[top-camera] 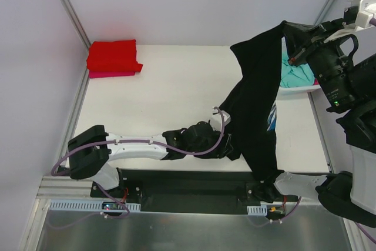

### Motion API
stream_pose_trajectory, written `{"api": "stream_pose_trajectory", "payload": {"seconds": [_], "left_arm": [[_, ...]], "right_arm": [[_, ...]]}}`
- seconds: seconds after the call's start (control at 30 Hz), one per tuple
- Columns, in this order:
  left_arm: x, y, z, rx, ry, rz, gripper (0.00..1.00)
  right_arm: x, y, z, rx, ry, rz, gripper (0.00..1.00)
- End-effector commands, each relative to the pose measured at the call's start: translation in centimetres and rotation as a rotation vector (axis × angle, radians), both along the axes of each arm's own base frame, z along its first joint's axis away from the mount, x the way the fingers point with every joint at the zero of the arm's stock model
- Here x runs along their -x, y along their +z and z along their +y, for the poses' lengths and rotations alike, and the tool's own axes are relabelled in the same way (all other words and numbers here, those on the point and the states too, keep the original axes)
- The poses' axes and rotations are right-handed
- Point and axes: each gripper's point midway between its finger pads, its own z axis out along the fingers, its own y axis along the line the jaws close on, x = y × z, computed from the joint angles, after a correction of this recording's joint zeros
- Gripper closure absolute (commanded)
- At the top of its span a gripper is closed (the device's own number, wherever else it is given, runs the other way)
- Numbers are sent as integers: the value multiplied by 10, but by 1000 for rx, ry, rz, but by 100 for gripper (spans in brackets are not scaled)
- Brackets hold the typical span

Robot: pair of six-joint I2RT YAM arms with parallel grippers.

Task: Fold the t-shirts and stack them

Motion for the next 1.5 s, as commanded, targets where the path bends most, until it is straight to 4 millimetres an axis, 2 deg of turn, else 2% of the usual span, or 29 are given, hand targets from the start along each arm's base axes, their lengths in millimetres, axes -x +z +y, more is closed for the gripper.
{"api": "stream_pose_trajectory", "payload": {"seconds": [0.0, 0.03, 0.13, 0.17, 0.23, 0.27, 0.3, 0.33, 0.4, 0.43, 0.47, 0.5, 0.53, 0.63, 0.67, 0.73, 0.77, 0.8, 0.93, 1.07, 1.23, 1.27, 1.3, 1.33, 1.37, 1.43, 1.47], "left_arm": [[-3, 21, -22, 72, -10, -21, 53], [-3, 21, -23, 72, -7, -21, 64], [-8, 18, -15, 40, 14, -39, 84], [-10, 23, -10, 36, 27, -56, 100], [-16, 23, 6, -22, 76, -79, 100], [-18, 38, 15, -13, 89, -112, 100], [-19, 35, 29, -61, 103, -119, 100], [-27, 56, 45, -46, 165, -162, 100], [-35, 75, 68, -65, 216, -206, 100], [-36, 89, 91, -79, 243, -218, 100], [-41, 98, 104, -86, 271, -236, 100], [-44, 114, 114, -70, 294, -247, 100], [-49, 126, 140, -75, 339, -255, 100], [-57, 168, 180, -34, 431, -311, 100], [-56, 171, 193, -63, 441, -324, 100], [-59, 197, 214, -46, 508, -365, 100], [-58, 197, 225, -86, 522, -370, 100], [-60, 212, 235, -75, 560, -391, 100], [-59, 232, 269, -93, 642, -432, 100], [-51, 243, 298, -65, 694, -444, 100], [-42, 237, 333, -107, 766, -433, 100], [-41, 238, 337, -104, 772, -431, 100], [-40, 236, 339, -110, 773, -424, 100], [-37, 235, 342, -102, 775, -413, 100], [-35, 232, 339, -96, 760, -400, 100], [-32, 225, 327, -67, 730, -352, 100], [-31, 214, 315, -78, 690, -320, 100]], "right_arm": [[17, 25, -16, -73, -3, -77, 99], [16, 23, -16, -71, -7, -72, 99], [18, 20, -19, -66, -13, -71, 99], [18, 19, -20, -65, -17, -69, 99], [19, 16, -23, -66, -24, -63, 99], [16, 10, -22, -58, -29, -49, 99], [15, 7, -20, -60, -27, -40, 99], [18, 5, -23, -66, -27, -39, 99], [13, -8, -20, -53, -34, -9, 99], [15, -9, -24, -63, -42, -11, 99], [11, -19, -22, -50, -47, 9, 99], [11, -22, -23, -50, -51, 14, 99], [10, -25, -24, -53, -59, 20, 99], [13, -29, -31, -61, -77, 20, 99], [13, -29, -33, -62, -82, 19, 99], [14, -28, -38, -65, -101, 14, 99], [13, -27, -39, -63, -106, 13, 99], [12, -28, -39, -61, -114, 16, 99], [7, -28, -44, -69, -148, 23, 99], [-1, -29, -43, -76, -152, 32, 99], [-25, -33, -41, -114, -155, 73, 99], [-30, -31, -49, -133, -182, 74, 99], [-33, -32, -45, -141, -144, 83, 99], [-44, -36, -42, -185, -133, 117, 99], [-51, -37, -52, -207, -163, 124, 99], [-60, -38, -41, -272, -85, 156, 99], [-71, -42, -45, -298, -86, 175, 99]]}}
